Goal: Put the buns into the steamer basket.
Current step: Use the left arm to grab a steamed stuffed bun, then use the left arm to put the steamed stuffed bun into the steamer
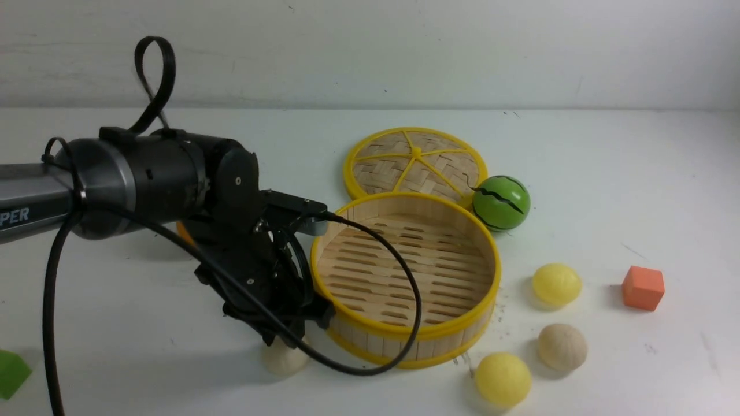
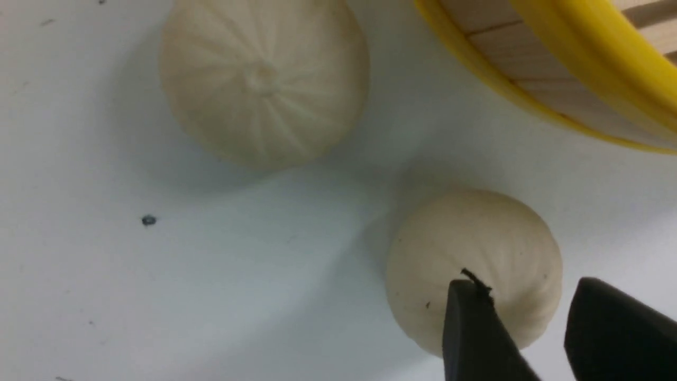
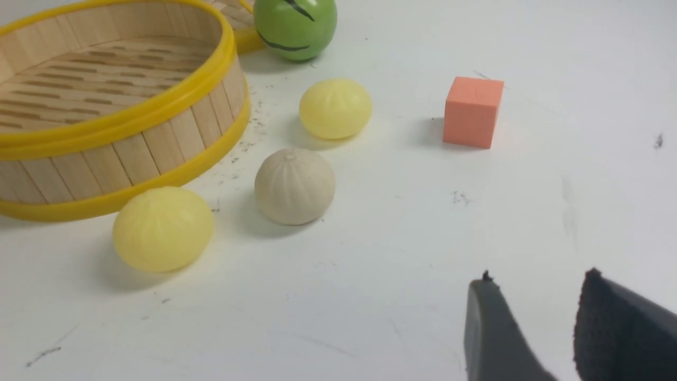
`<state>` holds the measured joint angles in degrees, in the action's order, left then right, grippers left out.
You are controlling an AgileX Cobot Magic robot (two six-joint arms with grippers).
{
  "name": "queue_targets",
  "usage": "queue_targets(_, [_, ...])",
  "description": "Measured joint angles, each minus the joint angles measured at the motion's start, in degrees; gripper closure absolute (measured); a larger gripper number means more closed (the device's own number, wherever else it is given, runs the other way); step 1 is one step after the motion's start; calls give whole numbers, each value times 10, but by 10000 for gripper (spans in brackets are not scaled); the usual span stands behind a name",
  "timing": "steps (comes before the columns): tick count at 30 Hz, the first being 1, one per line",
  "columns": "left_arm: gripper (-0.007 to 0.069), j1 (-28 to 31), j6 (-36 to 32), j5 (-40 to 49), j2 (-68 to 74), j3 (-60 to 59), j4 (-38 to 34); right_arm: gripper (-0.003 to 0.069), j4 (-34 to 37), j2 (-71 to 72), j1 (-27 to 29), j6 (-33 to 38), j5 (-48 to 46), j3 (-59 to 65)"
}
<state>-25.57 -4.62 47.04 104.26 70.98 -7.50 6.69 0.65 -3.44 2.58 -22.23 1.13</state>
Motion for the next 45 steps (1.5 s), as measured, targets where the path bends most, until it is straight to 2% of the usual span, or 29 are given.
queue_targets(10, [388,0,0,-8,21,2,15,419,0,0,0,0,0,0])
queue_targets(13, [421,0,0,-10,21,2,18,419,0,0,0,0,0,0])
queue_targets(14, [471,0,0,-8,21,2,19,419,0,0,0,0,0,0])
queue_targets(15, [480,0,0,-8,21,2,19,419,0,0,0,0,0,0])
queue_targets(16, [566,0,0,-5,21,2,19,419,0,0,0,0,0,0])
queue_targets(19, [635,0,0,-4,21,3,19,419,0,0,0,0,0,0])
queue_targets(27, [638,-19,37,41,-35,30,41,419,0,0,0,0,0,0])
queue_targets(31, [638,-68,32,36,-70,89,39,419,0,0,0,0,0,0])
queue_targets(34, [638,-89,31,31,-36,145,35,419,0,0,0,0,0,0])
queue_targets(39, [638,-91,30,33,50,222,45,419,0,0,0,0,0,0])
queue_targets(45, [605,-91,40,101,154,307,72,419,0,0,0,0,0,0])
